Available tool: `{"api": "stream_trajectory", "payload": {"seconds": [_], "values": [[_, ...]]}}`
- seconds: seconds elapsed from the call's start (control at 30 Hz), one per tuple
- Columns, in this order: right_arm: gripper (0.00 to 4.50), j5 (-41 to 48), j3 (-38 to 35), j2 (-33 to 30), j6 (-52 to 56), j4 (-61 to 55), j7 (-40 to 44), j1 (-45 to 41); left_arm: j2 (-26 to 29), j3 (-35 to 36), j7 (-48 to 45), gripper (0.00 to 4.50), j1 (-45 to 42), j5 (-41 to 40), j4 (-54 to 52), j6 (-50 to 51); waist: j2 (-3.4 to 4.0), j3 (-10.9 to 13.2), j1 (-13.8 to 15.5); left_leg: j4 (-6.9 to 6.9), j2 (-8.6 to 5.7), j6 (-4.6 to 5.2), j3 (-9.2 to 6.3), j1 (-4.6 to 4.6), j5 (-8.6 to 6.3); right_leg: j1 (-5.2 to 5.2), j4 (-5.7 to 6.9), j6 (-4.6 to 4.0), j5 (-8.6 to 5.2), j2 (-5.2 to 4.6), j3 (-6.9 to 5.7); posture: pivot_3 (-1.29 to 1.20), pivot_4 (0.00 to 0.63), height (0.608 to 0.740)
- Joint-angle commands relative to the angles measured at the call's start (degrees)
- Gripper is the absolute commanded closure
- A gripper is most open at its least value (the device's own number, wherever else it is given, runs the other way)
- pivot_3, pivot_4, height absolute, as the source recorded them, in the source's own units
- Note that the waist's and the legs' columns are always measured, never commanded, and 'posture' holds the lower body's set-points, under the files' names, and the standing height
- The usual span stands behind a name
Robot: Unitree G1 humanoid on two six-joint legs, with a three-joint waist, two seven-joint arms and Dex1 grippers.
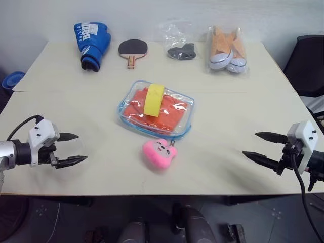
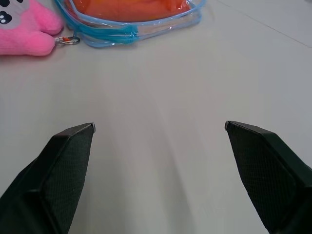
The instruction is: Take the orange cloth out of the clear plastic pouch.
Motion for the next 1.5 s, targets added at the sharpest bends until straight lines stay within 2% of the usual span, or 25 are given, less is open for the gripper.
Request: {"api": "stream_trajectory", "payload": {"seconds": [0.03,0.5,0.63,0.77,0.93,1.07,1.17,1.37,1.5], "values": [[0.04,-0.47,-0.99,0.07,-1.39,-0.71,-0.15,-0.38,0.66,0.81,0.53,0.0,-0.49,0.0,-1.24,0.83,0.0,0.0,0.0,0.0,0.0,0.0,0.0,0.0,0.0,0.0,0.0,0.0,0.0,0.0,0.0,0.0,0.15,0.74],[0.04,1.49,0.03,1.21,1.73,-1.4,-1.7,-2.35,-1.76,1.16,4.69,0.0,-0.14,-0.62,-4.42,3.62,0.0,0.0,0.01,0.01,0.0,-0.02,0.01,0.01,0.01,0.0,0.14,0.0,0.0,0.0,0.01,0.0,0.15,0.74],[0.04,2.67,0.74,1.88,3.36,-3.76,-2.92,-3.19,-5.0,1.22,10.46,0.0,-3.81,-2.35,-8.73,8.69,0.0,0.0,0.06,0.01,-0.01,-0.02,0.02,-0.01,0.01,0.02,0.14,0.0,0.0,-0.01,0.03,0.0,0.15,0.74],[0.04,6.75,2.93,4.45,7.43,-13.65,-7.46,-4.33,-11.79,-0.46,18.05,0.0,-10.8,-11.29,-20.52,23.45,-0.02,-0.01,0.43,0.05,-0.04,-0.1,-0.03,-0.09,0.08,0.05,0.31,0.01,0.01,-0.03,0.04,0.0,0.15,0.74],[0.04,8.79,6.2,6.8,10.98,-22.97,-14.02,-5.94,-21.23,-8.33,29.7,0.0,-21.76,-13.45,-26.75,37.09,-0.03,-0.01,1.2,0.06,-0.11,-0.24,-0.04,-0.05,0.19,0.1,0.35,0.02,0.02,-0.02,0.07,0.0,0.15,0.74],[0.04,9.42,8.66,7.94,12.97,-26.3,-18.11,-7.97,-27.54,-14.35,39.44,0.0,-32.18,-9.52,-23.56,46.81,-0.07,-0.03,1.38,0.15,-0.18,-0.25,-0.05,-0.06,0.27,0.15,0.37,0.05,0.04,0.0,0.12,0.0,0.15,0.74],[0.04,10.08,9.81,8.62,13.58,-28.04,-19.86,-8.49,-31.63,-17.35,45.18,0.0,-38.84,-5.94,-19.47,50.09,-0.08,-0.04,1.36,0.14,-0.2,-0.25,-0.09,-0.06,0.31,0.15,0.37,0.06,0.04,0.04,0.13,0.0,0.15,0.74],[0.04,9.21,11.37,9.72,12.93,-28.85,-22.07,-8.75,-38.27,-19.68,52.97,0.0,-44.19,-0.28,-12.9,52.21,-0.08,-0.04,1.39,0.12,-0.18,-0.28,-0.08,-0.08,0.36,0.13,0.35,0.05,0.04,0.05,0.1,0.0,0.15,0.74],[0.04,8.78,11.48,10.05,12.44,-28.73,-22.77,-8.87,-42.34,-21.95,54.6,0.0,-46.57,2.65,-7.14,50.01,-0.09,-0.03,1.44,0.13,-0.2,-0.26,-0.09,-0.09,0.37,0.13,0.35,0.06,0.04,0.04,0.1,0.0,0.15,0.74]]}}
